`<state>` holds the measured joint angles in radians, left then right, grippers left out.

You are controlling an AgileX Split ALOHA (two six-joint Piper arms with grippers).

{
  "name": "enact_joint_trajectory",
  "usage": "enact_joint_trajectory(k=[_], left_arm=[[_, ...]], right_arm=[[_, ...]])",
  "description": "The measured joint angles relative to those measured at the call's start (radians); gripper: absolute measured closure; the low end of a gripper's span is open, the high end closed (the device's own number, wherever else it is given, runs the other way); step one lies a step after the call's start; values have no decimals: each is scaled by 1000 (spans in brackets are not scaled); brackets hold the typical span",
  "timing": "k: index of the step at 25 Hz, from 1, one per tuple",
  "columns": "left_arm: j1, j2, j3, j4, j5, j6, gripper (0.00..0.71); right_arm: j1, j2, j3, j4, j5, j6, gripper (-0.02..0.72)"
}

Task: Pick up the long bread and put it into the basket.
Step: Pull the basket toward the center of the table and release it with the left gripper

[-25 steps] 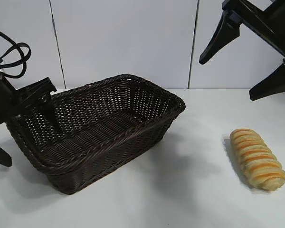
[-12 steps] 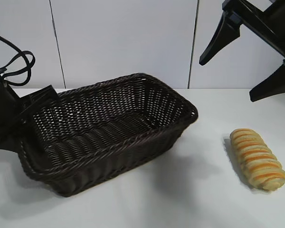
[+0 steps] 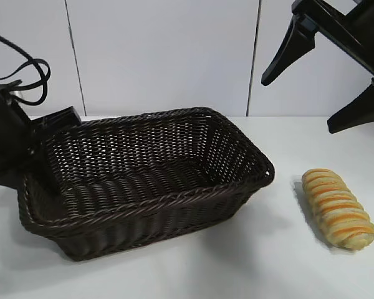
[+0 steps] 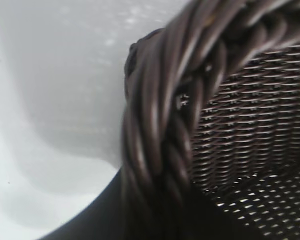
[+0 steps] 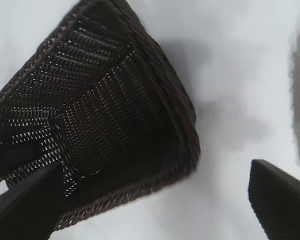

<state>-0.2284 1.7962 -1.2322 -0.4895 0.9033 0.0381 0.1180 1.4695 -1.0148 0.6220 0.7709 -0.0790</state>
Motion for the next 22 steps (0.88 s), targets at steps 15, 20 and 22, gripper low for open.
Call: enact_joint_trajectory(k=[15,20,22], left_arm=[[0,202,-201,21,102,99,613],[0,251,-201,25,89,110,613],[0,258,-201,25,86,117,613]], right_arm=[[0,0,0,0,16,0,9],[0,0,0,0,15,0,9],[0,0,0,0,15,0,9]])
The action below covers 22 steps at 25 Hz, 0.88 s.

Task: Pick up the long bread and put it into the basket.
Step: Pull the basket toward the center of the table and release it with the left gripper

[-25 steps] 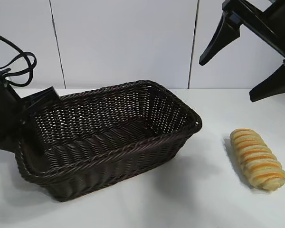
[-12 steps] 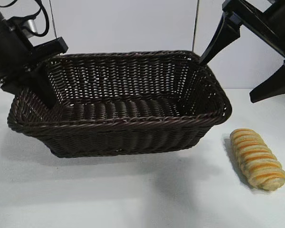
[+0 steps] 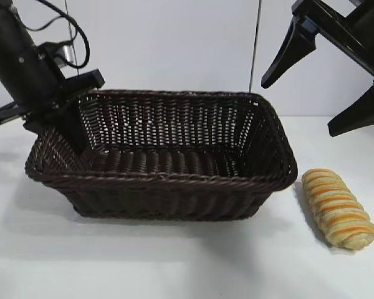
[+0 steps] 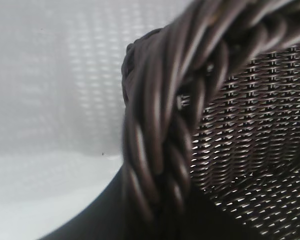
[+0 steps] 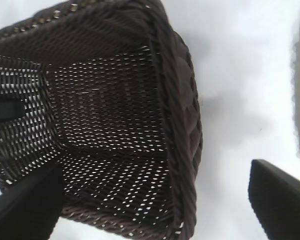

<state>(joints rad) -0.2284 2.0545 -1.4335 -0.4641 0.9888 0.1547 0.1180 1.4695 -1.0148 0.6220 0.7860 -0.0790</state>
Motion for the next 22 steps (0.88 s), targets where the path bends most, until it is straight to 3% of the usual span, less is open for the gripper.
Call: enact_joint_trajectory(k=[7,9,13,14,17,22], left_arm=[[0,19,-2,-16,-2,5,591],[0,20,-2,-29,-2,5,496],[0,18,-5,-41,2,6,149],[0,15,-5,-41,2,1,98],[0,-10,-19,15,12,-48,38],[0,-93,-63,155,70,-129,19]], right_arm=[[0,0,0,0,-1,0,9],[0,0,0,0,-1,0,9],[0,0,0,0,-3,0,9],[0,0,0,0,-3,0,9],[0,0,0,0,-3,0,9],[0,0,0,0,-3,0,9]])
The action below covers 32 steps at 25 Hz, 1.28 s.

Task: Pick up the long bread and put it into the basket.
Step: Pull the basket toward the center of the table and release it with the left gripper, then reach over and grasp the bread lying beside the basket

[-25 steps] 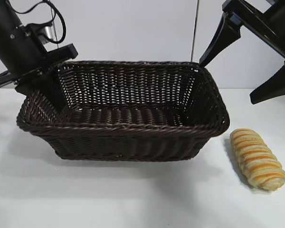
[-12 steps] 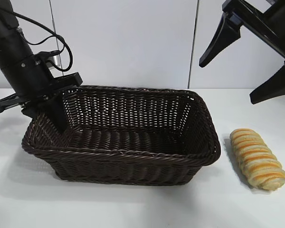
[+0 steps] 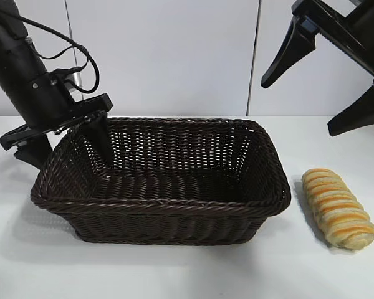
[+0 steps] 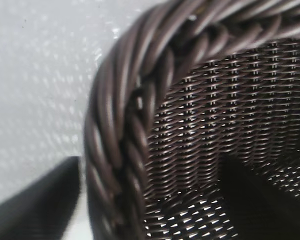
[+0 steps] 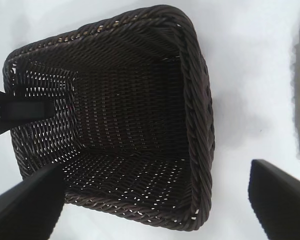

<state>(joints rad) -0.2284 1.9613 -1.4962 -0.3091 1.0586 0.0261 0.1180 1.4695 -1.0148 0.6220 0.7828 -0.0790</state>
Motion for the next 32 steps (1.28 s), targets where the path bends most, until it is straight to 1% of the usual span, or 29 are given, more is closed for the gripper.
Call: enact_joint_trajectory(k=[6,8,9,10,12,14,18,20,21,22,24,29,31,32], left_arm=[[0,-95,-71,143,51,-51,17],[13,-105,-124,192,86,-56,16],[31,-107,-148,213,107,-56,16],[59,-107,-175,226,125,-57,16],[134,-109,-219,251,155,-57,16],[238,-120,-247,260,163,-50,16],[437,-169,-251,274,172,11,16],[510,-207,-251,266,175,35,16],[538,-226,-251,260,176,53,16],[555,-252,-251,251,176,69,16],[569,-311,-251,236,179,92,15],[565,-545,-250,190,195,109,16],[542,-657,-240,188,197,112,16],[521,-718,-229,188,200,117,16]], right_arm=[[0,0,0,0,0,0,9],[0,0,0,0,0,0,9],[0,0,0,0,0,0,9],[0,0,0,0,0,0,9],[0,0,0,0,0,0,9],[0,0,0,0,0,0,9],[0,0,0,0,0,0,9],[0,0,0,0,0,0,9],[0,0,0,0,1,0,9],[0,0,0,0,1,-1,9],[0,0,0,0,1,-5,9],[0,0,0,0,1,-19,9],[0,0,0,0,1,-25,9],[0,0,0,0,1,-29,9]])
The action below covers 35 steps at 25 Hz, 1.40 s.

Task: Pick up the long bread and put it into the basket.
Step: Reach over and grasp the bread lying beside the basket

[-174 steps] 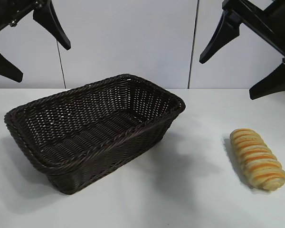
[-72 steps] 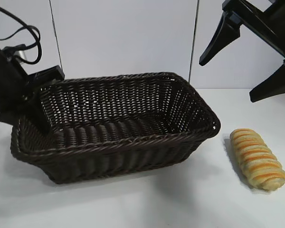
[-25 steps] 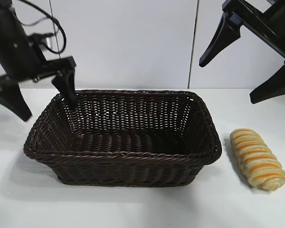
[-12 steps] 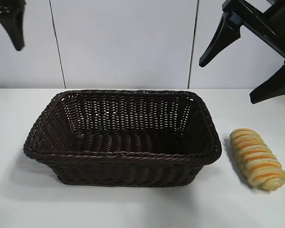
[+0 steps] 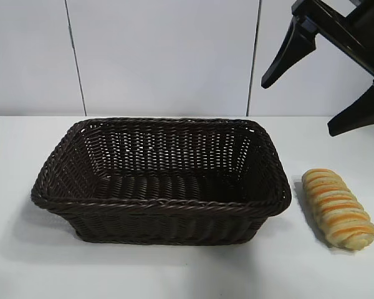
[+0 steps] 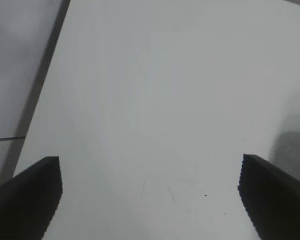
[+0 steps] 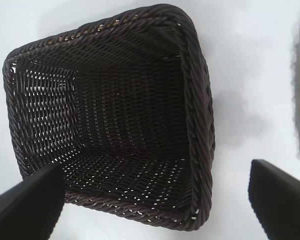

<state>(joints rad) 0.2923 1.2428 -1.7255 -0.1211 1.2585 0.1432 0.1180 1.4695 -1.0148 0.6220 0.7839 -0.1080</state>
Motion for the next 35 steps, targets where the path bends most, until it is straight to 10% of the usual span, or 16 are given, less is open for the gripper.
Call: enact_joint_trajectory(k=[6,22,35], left_arm=[[-116,-338,147,-7,-9,36,15],[-127,-1097,950,5,-198,53,15],[-135,-1248,1207,4,-181,-41,15]], right_arm=[[0,0,0,0,0,-12,9],[0,0,0,0,0,-28,9],[0,0,0,-2,0,-44,9]])
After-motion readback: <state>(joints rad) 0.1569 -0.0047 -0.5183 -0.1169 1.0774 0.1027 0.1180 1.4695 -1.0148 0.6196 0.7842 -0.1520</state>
